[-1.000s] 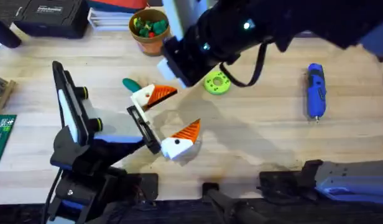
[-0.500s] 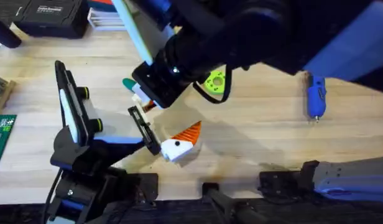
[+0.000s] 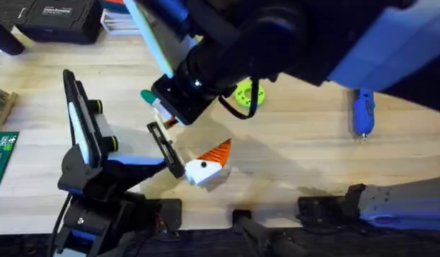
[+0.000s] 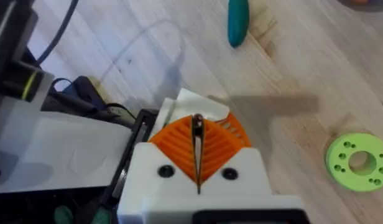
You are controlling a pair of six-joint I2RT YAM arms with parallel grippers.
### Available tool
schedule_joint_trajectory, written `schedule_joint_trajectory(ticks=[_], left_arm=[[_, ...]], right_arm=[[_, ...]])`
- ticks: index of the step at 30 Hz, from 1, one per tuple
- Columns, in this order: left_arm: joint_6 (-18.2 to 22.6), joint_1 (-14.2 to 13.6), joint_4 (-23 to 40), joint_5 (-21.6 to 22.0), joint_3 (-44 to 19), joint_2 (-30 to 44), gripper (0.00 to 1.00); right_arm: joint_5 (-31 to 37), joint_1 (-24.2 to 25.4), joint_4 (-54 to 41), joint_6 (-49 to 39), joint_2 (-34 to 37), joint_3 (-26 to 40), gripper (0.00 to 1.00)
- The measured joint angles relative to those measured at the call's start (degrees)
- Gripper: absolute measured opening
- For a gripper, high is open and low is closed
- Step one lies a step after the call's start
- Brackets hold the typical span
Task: Pick up the gripper from the table and insert it into the empty holder that is missing its gripper. Then pick up a screw, insert it into the mounting hole, and use the screwdriver to tighten it. Finally, clean up the table by picking up the vegetable and placing it into the bucket.
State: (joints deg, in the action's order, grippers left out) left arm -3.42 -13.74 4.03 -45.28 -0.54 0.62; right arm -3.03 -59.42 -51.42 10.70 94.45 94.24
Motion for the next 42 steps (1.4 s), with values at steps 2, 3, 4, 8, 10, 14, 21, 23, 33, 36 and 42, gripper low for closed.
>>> schedule_joint_trajectory(ticks=[2, 3, 4, 8, 10, 14, 21, 23, 33, 36, 42], left_arm=[[-0.02, 0.00, 0.00, 0.00, 0.00, 0.00, 0.986], [-0.17, 0.00, 0.04, 0.05, 0.00, 0.01, 0.986], [-0.32, 0.00, 0.04, 0.09, 0.00, 0.02, 0.986], [-0.44, 0.00, 0.04, 0.02, 0.00, 0.02, 0.986], [-0.44, 0.00, 0.04, 0.02, 0.00, 0.02, 0.985], [-0.44, 0.00, 0.04, 0.02, 0.00, 0.02, 0.986], [-0.43, 0.00, 0.04, 0.00, 0.00, 0.01, 0.986], [-0.42, 0.00, 0.04, 0.00, 0.00, 0.00, 0.986], [-0.42, 0.00, 0.04, -0.02, 0.00, 0.00, 0.986], [-0.63, 0.00, 0.04, 0.02, 0.00, 0.02, 0.986], [-0.68, 0.00, 0.04, -0.03, 0.00, 0.02, 0.986]], right_arm=[[0.16, 0.00, 0.02, 0.00, 0.63, 0.00, 0.007], [0.38, 0.01, 0.04, -0.02, 0.92, 0.00, 0.007], [0.67, 0.02, 0.16, -0.01, 1.10, 0.01, 0.007], [1.29, 0.07, 0.26, -0.02, 1.29, 0.11, 0.007], [1.31, 0.07, 0.30, 0.00, 1.29, 0.11, 0.007], [1.36, 0.07, 0.45, -0.02, 1.29, 0.11, 0.007], [3.00, 0.07, 0.47, -0.02, 1.66, 0.11, 0.007], [3.13, 0.04, 0.50, 0.00, 1.69, 0.11, 0.007], [2.07, -0.04, 0.46, -0.02, 1.98, 0.11, 0.007], [1.86, -0.04, 0.94, -0.02, 2.49, 0.13, 0.007], [1.86, -0.09, 1.01, -0.02, 2.58, 0.22, 0.007]])
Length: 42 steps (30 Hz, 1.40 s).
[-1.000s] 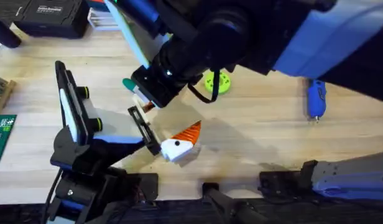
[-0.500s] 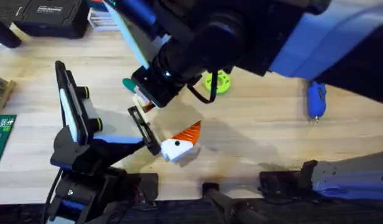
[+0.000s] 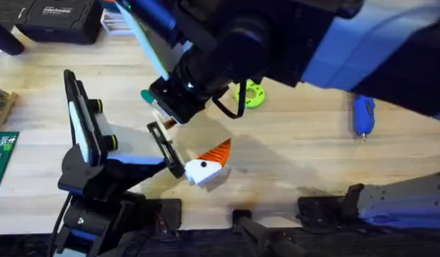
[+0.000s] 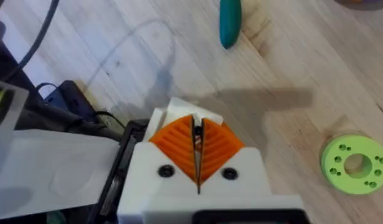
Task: Pick up the gripper from the table and insert it into the empty holder that is missing its gripper. Then pick up a screw, insert it into the mounting hole, and use the screwdriver to tighten it. Finally, clean up the table by picking up the vegetable and placing it into the bucket.
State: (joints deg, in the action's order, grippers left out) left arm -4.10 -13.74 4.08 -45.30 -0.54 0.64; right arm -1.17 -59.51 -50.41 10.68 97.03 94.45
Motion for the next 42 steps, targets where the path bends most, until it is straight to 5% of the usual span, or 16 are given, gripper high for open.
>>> schedule_joint_trajectory(ticks=[8, 11, 17, 22, 42], left_arm=[[0.00, 0.00, 0.00, 0.00, 0.00, 0.00, 0.986], [0.24, 0.00, -0.02, -0.02, 0.00, -0.02, 0.986], [0.17, 0.00, 0.00, 0.07, 0.00, -0.02, 0.986], [0.23, 0.02, -0.01, 0.12, 0.00, -0.02, 0.986], [0.26, 0.00, -0.02, -0.17, 0.00, -0.02, 0.985]], right_arm=[[0.00, 0.00, 0.00, 0.13, 0.00, 0.00, 0.021], [-0.19, -0.07, -0.45, 0.20, 0.11, 0.00, 0.260], [-0.22, -0.28, -0.64, 0.22, 0.48, 0.00, 0.423], [1.71, 1.40, -1.07, 0.03, 0.15, 0.00, 0.964], [-0.17, 12.56, -13.98, 0.20, -20.34, -0.45, 0.994]])
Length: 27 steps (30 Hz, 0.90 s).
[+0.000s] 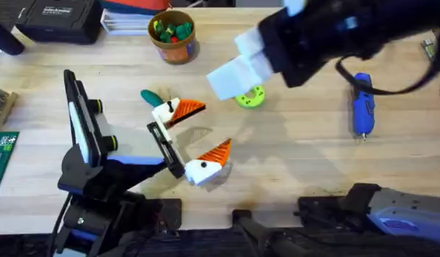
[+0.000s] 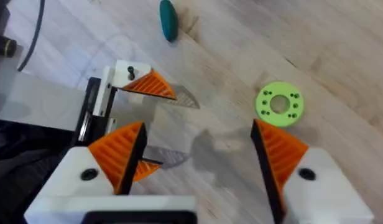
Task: Pick up the gripper from the table and insert it into the empty holder that is missing its gripper. Then pick up a screw, insert it into the mounting hole, and use the screwdriver to tighten it. Finally, clean up the table by picking up the vegetable and placing it into the bucket.
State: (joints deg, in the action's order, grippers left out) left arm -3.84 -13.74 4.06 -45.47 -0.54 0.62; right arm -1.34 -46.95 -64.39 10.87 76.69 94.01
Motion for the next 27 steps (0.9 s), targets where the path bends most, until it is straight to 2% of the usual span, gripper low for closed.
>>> schedule_joint_trajectory(ticks=[4, 5, 8, 13, 17, 18, 20, 21, 24, 25, 27], left_arm=[[0.00, 0.00, 0.00, 0.02, 0.00, 0.00, 0.986], [0.01, 0.00, 0.02, 0.00, 0.00, 0.00, 0.986], [0.01, 0.00, 0.02, 0.00, 0.00, 0.02, 0.986], [0.00, 0.00, 0.00, 0.00, 0.00, 0.00, 0.986], [0.00, 0.00, 0.02, 0.00, 0.00, 0.00, 0.987], [-0.08, 0.00, 0.01, 0.01, 0.00, 0.00, 0.946], [0.17, 0.00, 0.00, 0.00, 0.00, 0.00, 0.749], [0.19, 0.00, 0.02, 0.00, 0.00, 0.00, 0.630], [0.28, 0.00, 0.02, 0.00, 0.00, 0.00, 0.156], [0.59, 0.00, 0.00, 0.01, 0.00, 0.00, 0.040], [0.44, 0.00, 0.00, 0.00, 0.00, 0.00, 0.007]], right_arm=[[-0.04, 0.41, 0.86, 0.95, -3.93, -4.66, 0.994], [-2.07, 0.41, 3.34, 2.45, -8.99, -12.08, 0.994], [-5.17, 0.43, 4.07, 2.91, -13.31, -17.08, 0.994], [-10.16, 0.42, 2.71, 1.04, -19.28, -21.70, 0.994], [-12.81, 0.41, -0.69, -3.65, -20.70, -22.70, 0.994], [-13.17, 0.41, -0.92, -4.27, -20.70, -22.76, 0.994], [-13.63, 0.41, -1.19, -5.41, -20.51, -22.94, 0.994], [-13.80, 0.41, -1.26, -5.76, -20.34, -22.94, 0.994], [-14.13, 0.41, -1.24, -6.59, -19.50, -22.96, 0.994], [-14.21, 0.41, -1.22, -6.72, -19.13, -22.96, 0.994], [-14.21, 0.41, -1.24, -6.91, -18.34, -22.96, 0.994]])
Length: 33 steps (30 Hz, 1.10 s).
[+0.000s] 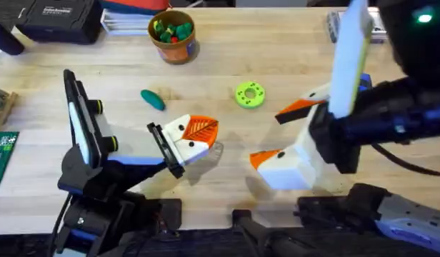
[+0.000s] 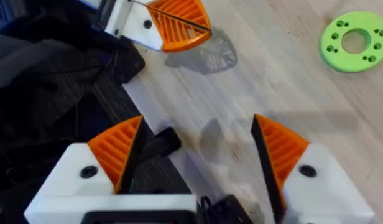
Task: Pick up the gripper from the table and insert it into the empty holder that is missing its gripper. Then pick up a screw, insert it into the mounting hole, and use the screwdriver to tighten it. Finally, clean up the table by picking up the vegetable and placing it into the bucket.
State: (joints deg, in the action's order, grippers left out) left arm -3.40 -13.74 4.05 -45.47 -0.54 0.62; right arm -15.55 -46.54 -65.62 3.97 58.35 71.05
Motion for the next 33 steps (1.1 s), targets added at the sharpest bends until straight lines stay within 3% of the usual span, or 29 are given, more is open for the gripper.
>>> schedule_joint_trajectory(ticks=[14, 18, 24, 25, 26, 33], left_arm=[[0.00, 0.00, 0.00, 0.00, 0.00, 0.00, 0.004], [0.00, 0.00, 0.00, 0.00, 0.00, 0.02, 0.004], [0.00, 0.00, 0.00, 0.00, 0.00, 0.00, 0.004], [0.00, 0.00, 0.01, 0.00, 0.00, 0.00, 0.004], [0.00, 0.00, 0.00, 0.00, 0.00, 0.00, 0.004], [0.00, 0.00, 0.02, 0.00, 0.00, 0.00, 0.004]], right_arm=[[2.34, 0.19, 0.28, 1.24, 3.91, -0.07, 0.994], [3.64, 3.31, 0.34, 2.45, 3.91, -0.09, 0.994], [4.26, 16.05, 0.44, 3.13, 3.91, -0.09, 0.994], [4.41, 19.05, 0.44, 3.08, 3.91, -0.09, 0.993], [6.40, 27.85, 0.46, 2.86, 4.16, -0.09, 0.993], [15.07, 48.00, 2.13, -1.21, 8.40, -0.09, 0.994]])
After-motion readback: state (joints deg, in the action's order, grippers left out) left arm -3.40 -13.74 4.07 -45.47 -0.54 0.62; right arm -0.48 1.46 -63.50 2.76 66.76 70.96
